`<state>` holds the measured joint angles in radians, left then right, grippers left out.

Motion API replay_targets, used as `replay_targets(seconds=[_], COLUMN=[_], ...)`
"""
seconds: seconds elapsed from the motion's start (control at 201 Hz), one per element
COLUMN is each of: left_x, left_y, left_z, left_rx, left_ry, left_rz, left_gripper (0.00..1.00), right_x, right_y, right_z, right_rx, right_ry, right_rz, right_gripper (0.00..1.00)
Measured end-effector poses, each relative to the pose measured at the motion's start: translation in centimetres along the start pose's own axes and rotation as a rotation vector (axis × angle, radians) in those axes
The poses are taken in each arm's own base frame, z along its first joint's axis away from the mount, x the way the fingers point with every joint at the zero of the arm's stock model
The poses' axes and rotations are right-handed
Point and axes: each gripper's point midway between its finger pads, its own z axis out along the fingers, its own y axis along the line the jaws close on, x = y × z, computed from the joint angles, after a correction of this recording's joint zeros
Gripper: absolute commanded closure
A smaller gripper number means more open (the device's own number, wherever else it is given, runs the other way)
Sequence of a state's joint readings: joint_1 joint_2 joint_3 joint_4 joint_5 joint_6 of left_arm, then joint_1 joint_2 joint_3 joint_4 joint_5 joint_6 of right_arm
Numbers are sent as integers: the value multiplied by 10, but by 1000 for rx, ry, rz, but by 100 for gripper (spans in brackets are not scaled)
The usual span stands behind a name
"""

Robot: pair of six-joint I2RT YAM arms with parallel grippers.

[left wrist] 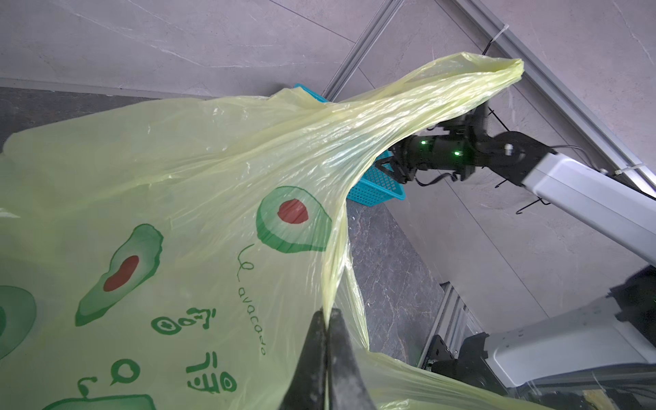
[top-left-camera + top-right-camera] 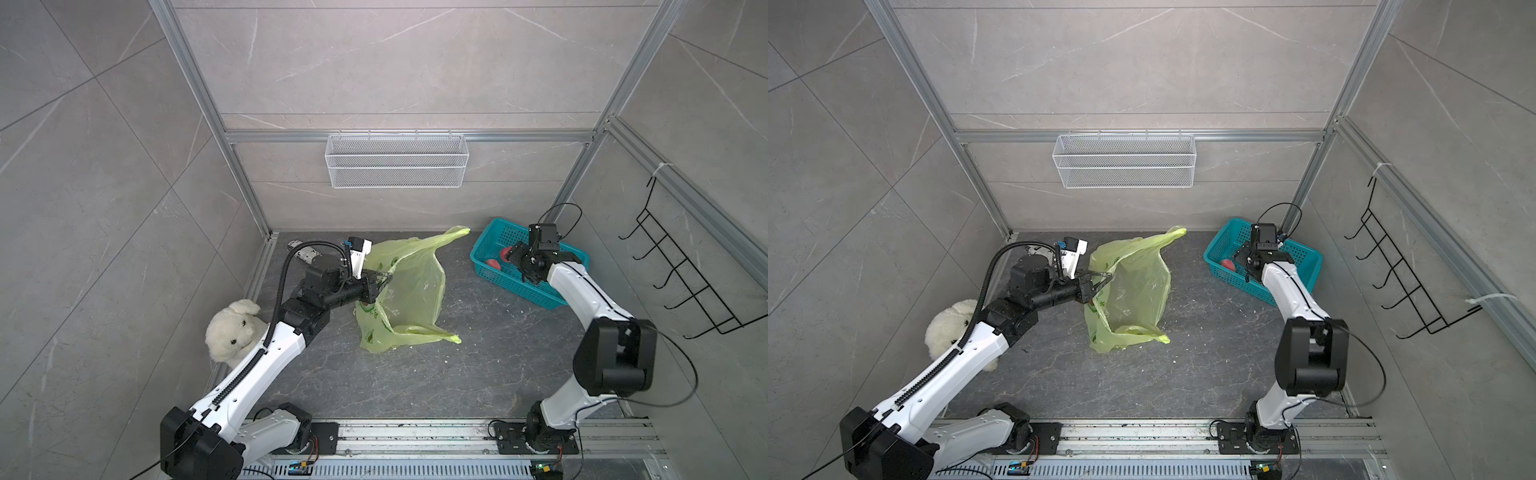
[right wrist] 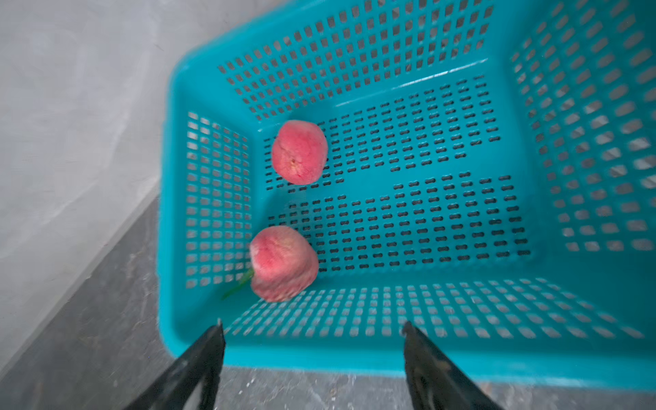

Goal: Place the peach into a plastic bag & tie a knot
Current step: Pick up the peach from the basket.

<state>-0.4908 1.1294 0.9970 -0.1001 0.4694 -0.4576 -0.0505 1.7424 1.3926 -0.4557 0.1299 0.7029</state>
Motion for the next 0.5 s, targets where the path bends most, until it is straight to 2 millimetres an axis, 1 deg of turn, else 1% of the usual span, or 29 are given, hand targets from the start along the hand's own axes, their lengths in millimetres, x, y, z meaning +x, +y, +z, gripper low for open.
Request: replay_targets(seconds=[0.04,0.144,0.274,0.378,0.498], left_x=[1,3,4,5,6], left_y=[0,0,-1,-4,-6], left_z=[0,1,2,3,4], left_rx=[0,2,7,13,19], left_ry=[2,8,10,13,18], left_rz=[-3,-9,-12,-9,-7], left_gripper=[100,100,100,100,100], right_x=[-1,-6,-18,-34,-48], right_y=[1,4,11,23,34], right_z=[18,57,96,121,137], right_rx=[7,17,23,15,6], right_ry=[13,31,30,10,-5], right_rz=[11,42,55,60,61], right_gripper=[17,14,11,9,9])
